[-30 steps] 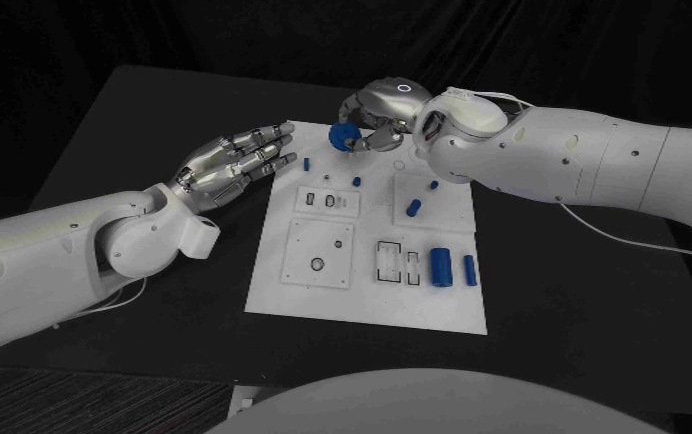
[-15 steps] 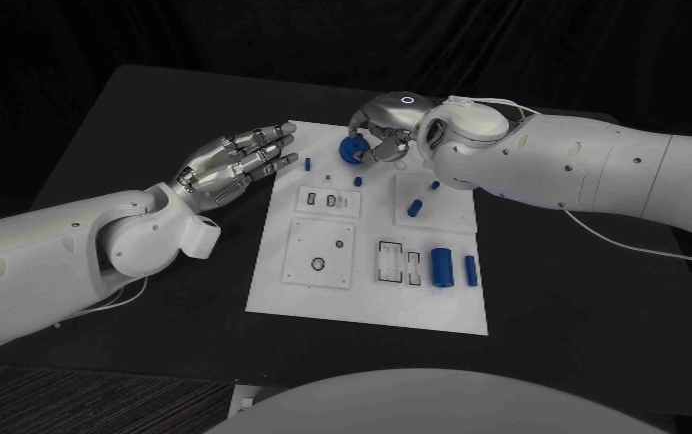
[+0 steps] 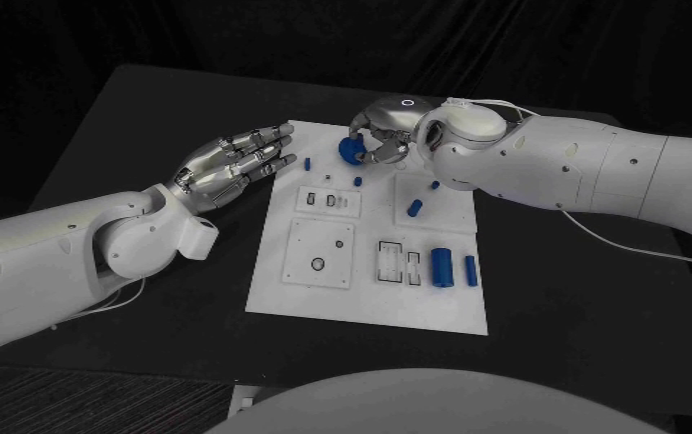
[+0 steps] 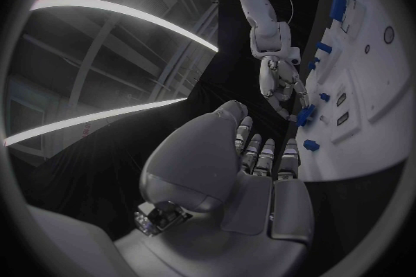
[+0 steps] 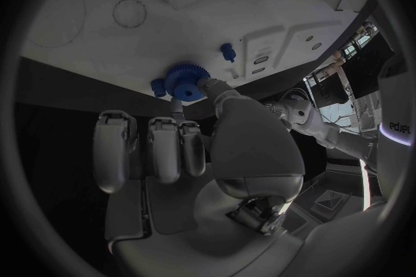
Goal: Assemble the parts on the task board
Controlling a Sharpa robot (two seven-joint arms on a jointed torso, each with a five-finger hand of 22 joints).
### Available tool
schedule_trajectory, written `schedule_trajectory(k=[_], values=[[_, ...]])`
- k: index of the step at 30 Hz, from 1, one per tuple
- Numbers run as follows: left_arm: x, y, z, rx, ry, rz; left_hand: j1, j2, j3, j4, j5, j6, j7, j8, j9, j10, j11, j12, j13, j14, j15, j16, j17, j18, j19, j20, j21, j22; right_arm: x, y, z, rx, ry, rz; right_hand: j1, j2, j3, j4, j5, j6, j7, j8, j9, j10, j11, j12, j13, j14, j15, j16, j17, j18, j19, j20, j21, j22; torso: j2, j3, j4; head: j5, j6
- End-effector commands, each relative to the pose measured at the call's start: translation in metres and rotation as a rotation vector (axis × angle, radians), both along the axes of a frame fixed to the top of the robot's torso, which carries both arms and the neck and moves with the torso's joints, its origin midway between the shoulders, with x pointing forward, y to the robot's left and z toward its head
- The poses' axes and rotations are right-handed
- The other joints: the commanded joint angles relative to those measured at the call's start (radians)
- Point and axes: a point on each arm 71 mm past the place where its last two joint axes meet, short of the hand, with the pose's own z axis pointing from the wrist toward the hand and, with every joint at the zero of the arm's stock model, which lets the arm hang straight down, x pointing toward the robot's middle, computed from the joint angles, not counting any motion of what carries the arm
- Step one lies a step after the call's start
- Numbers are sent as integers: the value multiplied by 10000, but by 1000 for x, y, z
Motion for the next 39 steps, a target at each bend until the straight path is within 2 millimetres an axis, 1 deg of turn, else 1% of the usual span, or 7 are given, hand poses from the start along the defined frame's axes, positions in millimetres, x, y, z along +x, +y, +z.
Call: schedule_trajectory(k=[1,3,15,29,31,37,39], values=[[-1,-2,0,-145,-22,-160,-106,12,53,17,-44,46,19,50,13,-17,80,60,11,2,53,27,10,119,16,66,20,7,-1,-1,-4,-164,149,-160,-83,-78,30,28,-196,-175,4,-195,-210,1065,70,36,2628,772,74,-20,1238,65,526,88,-27,2235,3,-3,-6,-14,-2],[-1,-3,0,-147,-19,-170,-106,12,53,17,-44,46,19,50,13,-17,80,60,11,2,53,27,10,119,16,66,20,7,-1,-1,-4,-137,123,-145,-77,-57,-3,52,-661,-641,-59,-623,-575,1065,30,36,2628,771,45,-21,1233,67,525,72,-32,2234,-2,2,6,-31,-2],[0,-3,0,-145,-7,-190,-111,19,79,14,-43,38,15,49,12,-22,76,59,10,0,49,25,9,119,15,63,19,7,-1,-1,-4,-81,64,-111,7,-6,-25,22,-594,-1540,-229,-1326,-1441,1019,-103,-1,2553,765,-64,-35,1204,74,514,-20,-64,2225,-12,7,-6,-28,-2],[-2,0,1,-182,-51,-104,-127,21,145,2,-39,85,10,73,19,-17,70,99,15,8,46,44,14,120,24,57,23,10,-6,-27,23,926,-1360,-45,-160,185,-11,262,-407,-383,-200,-920,-1638,1032,-105,9,2573,771,-77,-29,1216,68,523,-57,-50,2230,-22,-1,4,50,34],[-3,1,1,-215,-81,-75,-135,4,162,-6,-41,101,7,83,21,-11,67,112,17,14,49,53,16,120,29,56,25,12,-8,-39,34,1040,-1616,-168,-199,182,-41,319,-637,-201,-191,-863,-1684,1048,-94,22,2600,774,-65,-21,1229,65,529,-46,-39,2234,-22,2,5,52,79],[-6,-1,3,-337,-125,-128,-188,-92,220,-36,-56,149,21,117,28,15,83,166,24,27,61,68,19,120,36,56,27,13,-22,-88,57,1339,-1888,-848,-459,177,-516,713,-3321,286,-388,-748,-1853,1065,-213,36,2628,784,-138,10,1285,51,557,-76,31,2257,-38,5,-29,14,169],[-7,-4,4,-416,-154,-181,-188,-92,220,-36,-56,149,21,117,28,15,83,166,24,27,61,68,19,120,36,56,27,13,-27,-106,60,1454,-1857,-1181,-456,176,-540,730,-3364,286,-404,-758,-1870,1065,-230,36,2628,783,-153,8,1279,51,557,-89,31,2257,-44,4,-35,5,214]])
